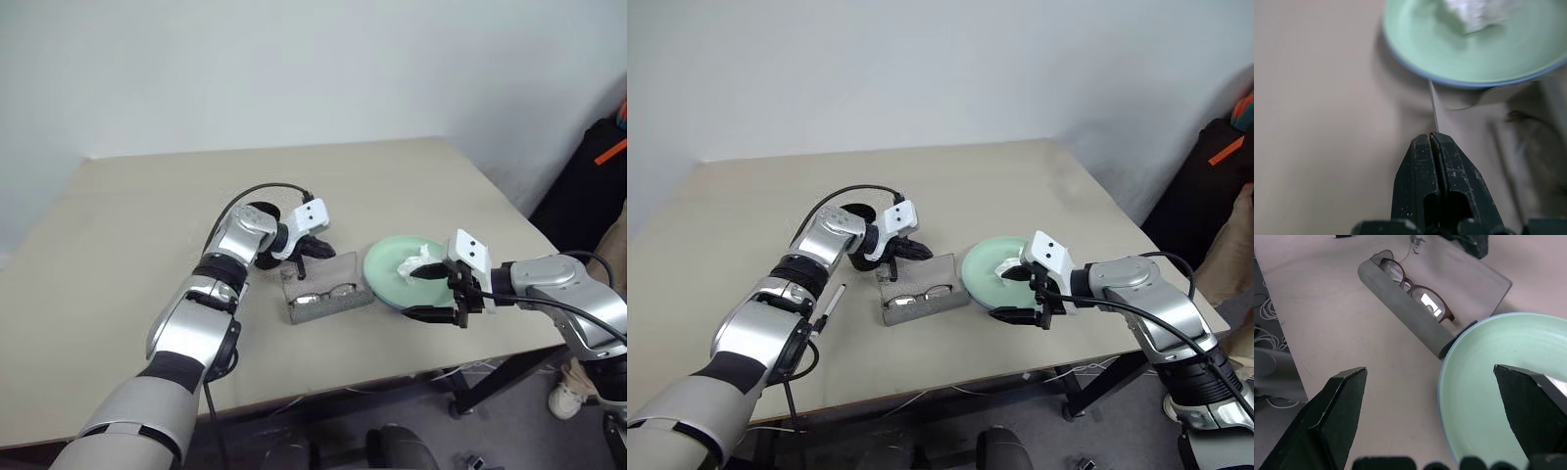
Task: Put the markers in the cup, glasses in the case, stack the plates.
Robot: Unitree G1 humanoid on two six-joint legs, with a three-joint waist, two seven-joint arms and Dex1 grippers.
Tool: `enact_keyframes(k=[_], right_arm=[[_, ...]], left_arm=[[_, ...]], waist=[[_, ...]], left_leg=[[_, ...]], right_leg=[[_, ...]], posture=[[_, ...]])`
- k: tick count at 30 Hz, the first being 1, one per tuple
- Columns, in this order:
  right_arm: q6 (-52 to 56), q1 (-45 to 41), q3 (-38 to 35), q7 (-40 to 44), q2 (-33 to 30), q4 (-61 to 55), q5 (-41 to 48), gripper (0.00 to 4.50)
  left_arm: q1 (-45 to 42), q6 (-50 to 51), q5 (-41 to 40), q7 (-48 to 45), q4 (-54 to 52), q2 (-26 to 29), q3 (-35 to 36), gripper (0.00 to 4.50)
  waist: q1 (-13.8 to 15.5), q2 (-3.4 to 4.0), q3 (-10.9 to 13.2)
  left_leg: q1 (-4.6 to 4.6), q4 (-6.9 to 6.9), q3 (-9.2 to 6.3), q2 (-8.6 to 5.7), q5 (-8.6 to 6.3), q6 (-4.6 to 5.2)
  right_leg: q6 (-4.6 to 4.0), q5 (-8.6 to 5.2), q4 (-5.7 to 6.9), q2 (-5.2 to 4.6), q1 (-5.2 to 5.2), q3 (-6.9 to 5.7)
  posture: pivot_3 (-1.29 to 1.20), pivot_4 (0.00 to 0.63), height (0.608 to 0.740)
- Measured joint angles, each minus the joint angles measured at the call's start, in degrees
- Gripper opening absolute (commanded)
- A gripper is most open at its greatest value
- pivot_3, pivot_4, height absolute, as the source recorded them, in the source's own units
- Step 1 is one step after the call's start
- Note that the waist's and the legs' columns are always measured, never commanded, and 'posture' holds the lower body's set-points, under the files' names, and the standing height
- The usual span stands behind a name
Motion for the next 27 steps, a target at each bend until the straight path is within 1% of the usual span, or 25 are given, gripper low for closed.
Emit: enact_keyframes(k=[3, 8, 15, 20, 24, 27], right_arm=[[0.0, 0.0, 0.0, 0.0, 0.0, 0.0, 0.0, 4.50], [0.0, -0.1, 0.1, -0.1, 0.1, 0.1, 0.0, 4.50], [0.0, -0.3, 0.2, -0.1, 0.1, 0.2, 0.0, 4.50], [0.0, -0.4, 0.2, 0.0, 0.1, 0.3, 0.0, 4.50], [-0.1, -0.5, 0.3, 0.2, 0.1, 0.6, -0.1, 4.50], [-0.2, -1.2, 0.8, 0.5, 0.2, 0.6, -0.2, 4.50]], left_arm=[[2.0, 2.0, -1.2, -4.2, -4.8, 0.6, -0.2, 0.02], [8.2, 5.5, -1.4, -9.7, -12.4, 1.6, -3.4, 0.02], [12.4, 9.6, -1.9, -11.3, -22.5, 3.3, -4.5, 0.02], [12.9, 11.4, -2.2, -11.0, -24.5, 3.8, -4.6, 0.02], [12.8, 14.1, -4.4, -10.7, -27.4, 5.0, -3.7, 0.02], [13.5, 18.5, -7.9, -12.2, -35.4, 7.5, -2.3, 0.02]], waist=[[-0.1, 0.00, 0.0], [-0.2, 0.02, 0.0], [-0.1, 0.00, 0.0], [-0.1, 0.00, 0.0], [-0.1, 0.00, 0.0], [-0.2, 0.00, 0.0]], left_leg=[[0.02, 0.00, 0.00, 0.01, 0.00, 0.00], [0.03, 0.00, 0.00, 0.03, 0.01, 0.00], [0.03, 0.03, -0.03, 0.04, 0.01, 0.01], [0.03, 0.04, -0.03, 0.04, 0.01, 0.01], [0.02, 0.03, -0.02, 0.05, 0.01, 0.00], [0.01, 0.03, -0.02, 0.08, 0.01, 0.00]], right_leg=[[0.00, 0.00, 0.02, 0.00, 0.00, 0.00], [-0.03, -0.01, 0.07, 0.01, -0.02, 0.01], [-0.05, -0.02, 0.05, 0.02, 0.00, 0.01], [-0.06, -0.02, 0.06, 0.01, 0.00, 0.01], [-0.06, -0.02, 0.07, 0.02, -0.02, 0.01], [-0.05, -0.03, 0.07, 0.03, -0.05, 0.01]], posture=[[0.00, 0.000, 0.740], [0.00, 0.000, 0.740], [0.00, 0.000, 0.740], [0.00, 0.000, 0.740], [0.00, 0.000, 0.740], [0.00, 0.000, 0.740]])
